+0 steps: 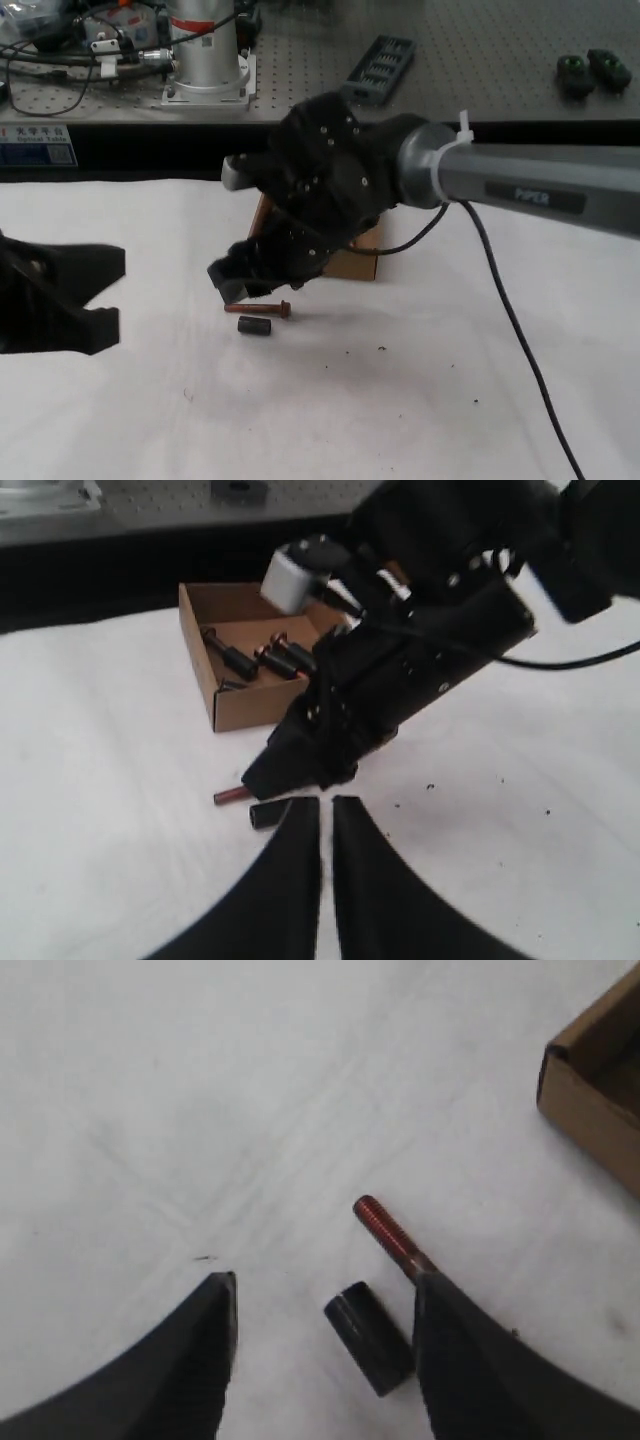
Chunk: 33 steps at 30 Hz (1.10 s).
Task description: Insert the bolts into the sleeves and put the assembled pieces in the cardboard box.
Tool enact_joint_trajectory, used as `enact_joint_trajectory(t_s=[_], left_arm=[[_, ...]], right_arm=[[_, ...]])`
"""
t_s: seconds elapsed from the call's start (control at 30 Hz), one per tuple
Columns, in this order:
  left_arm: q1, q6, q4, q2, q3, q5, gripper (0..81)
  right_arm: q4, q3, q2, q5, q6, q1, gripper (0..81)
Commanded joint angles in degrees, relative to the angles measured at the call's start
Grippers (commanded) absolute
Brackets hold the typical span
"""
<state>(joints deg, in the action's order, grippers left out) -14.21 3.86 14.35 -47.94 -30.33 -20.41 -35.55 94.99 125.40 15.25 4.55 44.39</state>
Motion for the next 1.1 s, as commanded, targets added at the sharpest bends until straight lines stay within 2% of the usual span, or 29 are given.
enact_joint_trajectory(t_s=[0.0,0.27,0.4,0.5,0.73,0.87,0.93,1.07], left_arm=[[0.02,-0.83,-0.75,6.96,-0.32,0.38,4.1],[0.02,-0.83,-0.75,13.61,-0.32,0.38,4.1],[0.02,-0.83,-0.75,15.14,-0.32,0.38,4.1],[0.02,-0.83,-0.75,15.2,-0.32,0.38,4.1],[0.02,-0.83,-0.63,15.18,-0.18,0.38,4.1],[0.02,-0.83,-0.17,15.18,-0.18,0.38,4.1],[0.02,-0.83,0.81,15.18,-0.18,0.38,4.1],[0.02,-0.83,2.99,15.18,-0.18,0.38,4.1]], right_arm=[[-1.47,0.75,0.84,-0.3,-1.97,-0.25,40.0],[-7.19,9.29,6.67,-4.62,-11.03,-0.25,40.0],[-7.19,12.59,8.07,-5.48,-11.05,-0.25,39.8],[-7.6,12.76,8.32,-5.44,-11.05,-0.25,36.3],[-14.74,12.76,8.32,-5.53,-11.05,-0.05,35.6],[-18.8,12.76,8.32,-8.22,-11.05,0.09,35.4],[-19.02,12.76,8.32,-9.6,-11.05,0.08,31.3],[-18.63,12.76,8.32,-10.87,-11.05,0.42,13.6]])
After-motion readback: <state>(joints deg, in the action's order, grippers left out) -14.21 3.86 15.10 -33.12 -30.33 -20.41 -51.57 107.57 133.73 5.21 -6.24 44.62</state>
